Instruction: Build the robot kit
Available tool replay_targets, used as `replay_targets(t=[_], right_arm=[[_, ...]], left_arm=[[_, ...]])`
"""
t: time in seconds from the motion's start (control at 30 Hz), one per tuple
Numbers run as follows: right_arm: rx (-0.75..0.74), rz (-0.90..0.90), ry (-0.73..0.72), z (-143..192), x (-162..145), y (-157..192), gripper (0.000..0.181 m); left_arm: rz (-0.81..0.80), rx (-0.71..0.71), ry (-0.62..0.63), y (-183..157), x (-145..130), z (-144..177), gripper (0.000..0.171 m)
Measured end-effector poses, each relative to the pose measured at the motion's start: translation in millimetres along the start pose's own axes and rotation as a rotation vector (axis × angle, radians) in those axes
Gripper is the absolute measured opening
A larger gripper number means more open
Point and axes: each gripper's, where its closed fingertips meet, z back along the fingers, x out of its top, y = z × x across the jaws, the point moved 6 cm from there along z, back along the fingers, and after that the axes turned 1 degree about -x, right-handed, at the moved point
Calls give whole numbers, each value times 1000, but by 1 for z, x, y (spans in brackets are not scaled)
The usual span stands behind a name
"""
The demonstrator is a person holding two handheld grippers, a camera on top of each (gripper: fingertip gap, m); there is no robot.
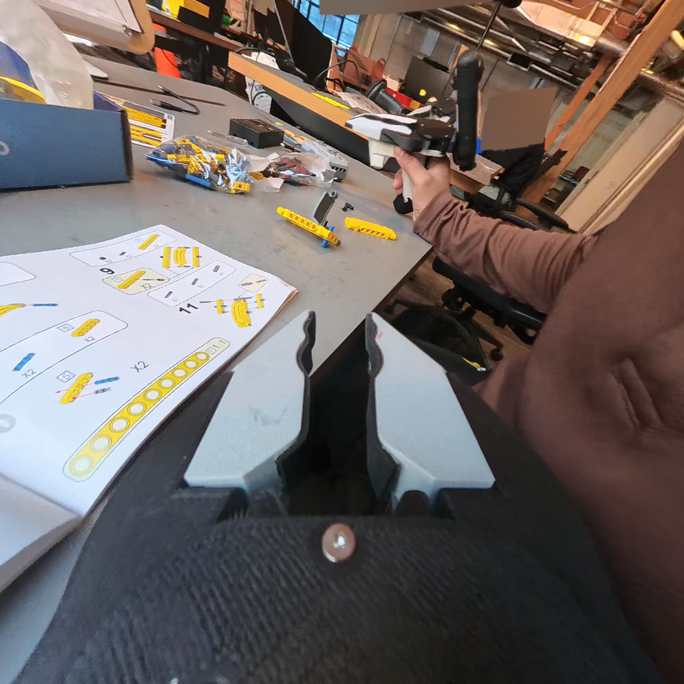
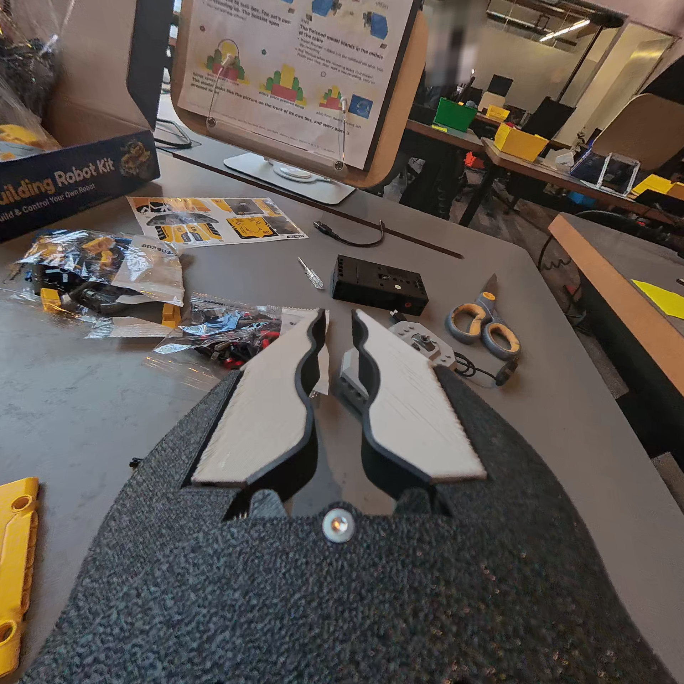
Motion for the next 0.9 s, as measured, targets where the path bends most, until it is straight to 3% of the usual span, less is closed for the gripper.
replay_targets(t=[0.13,0.5,0.9], right_arm=[[37,-55,-25,5,1,0,14],[140,-16,-48,10,4,19,14],[117,9,-17,9,1,21,14]], left_arm=[[14,-37,25,-3,1,-8,27],[-160,11,128,-14,-4,-37,29],[-199,-7,167,-21,-9,-34,25]])
